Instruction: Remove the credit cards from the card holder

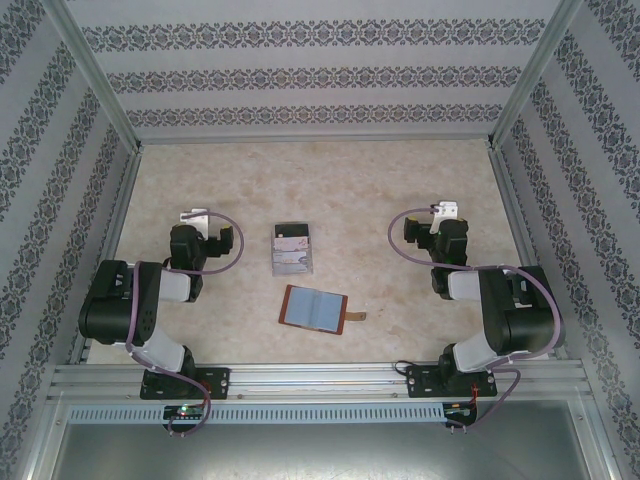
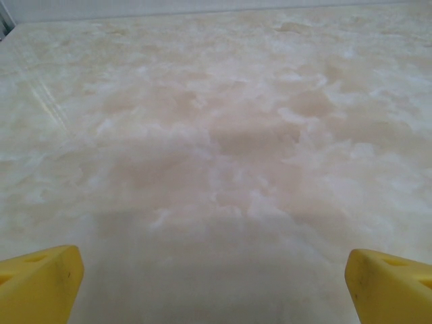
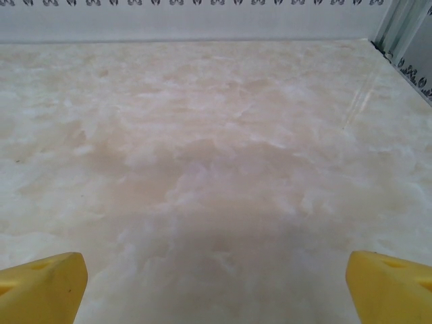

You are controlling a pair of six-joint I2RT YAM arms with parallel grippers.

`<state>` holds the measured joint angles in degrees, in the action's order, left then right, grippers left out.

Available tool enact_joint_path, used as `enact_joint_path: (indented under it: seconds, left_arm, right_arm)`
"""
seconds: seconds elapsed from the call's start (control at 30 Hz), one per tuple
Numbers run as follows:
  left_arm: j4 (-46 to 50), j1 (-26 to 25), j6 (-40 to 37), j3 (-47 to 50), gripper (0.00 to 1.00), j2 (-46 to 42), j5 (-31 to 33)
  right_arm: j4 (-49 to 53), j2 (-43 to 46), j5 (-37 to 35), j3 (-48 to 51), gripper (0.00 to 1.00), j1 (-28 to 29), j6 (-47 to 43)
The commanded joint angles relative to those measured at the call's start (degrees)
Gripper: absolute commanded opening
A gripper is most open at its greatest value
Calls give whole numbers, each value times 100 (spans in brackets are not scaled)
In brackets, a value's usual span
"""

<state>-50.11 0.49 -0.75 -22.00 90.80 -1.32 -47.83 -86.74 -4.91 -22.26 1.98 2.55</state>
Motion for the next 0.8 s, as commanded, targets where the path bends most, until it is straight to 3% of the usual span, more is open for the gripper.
enact_joint_path:
  seconds: [0.0, 0.17, 0.33, 0.77]
  left_arm:
    - [-240, 34, 102, -67, 100, 2, -34]
    - [-293, 30, 97, -38, 100, -3, -59]
    - [-532, 32, -143, 100, 100, -17, -773]
    - [-523, 31, -139, 99, 100, -18, -774]
  right_arm:
    - [-330, 24, 11, 20, 98, -57, -52]
    - [-345, 34, 0, 30, 98, -40, -72]
    - [-349, 28, 3, 38, 98, -40, -78]
    - [-285, -1, 191, -11, 98, -64, -97]
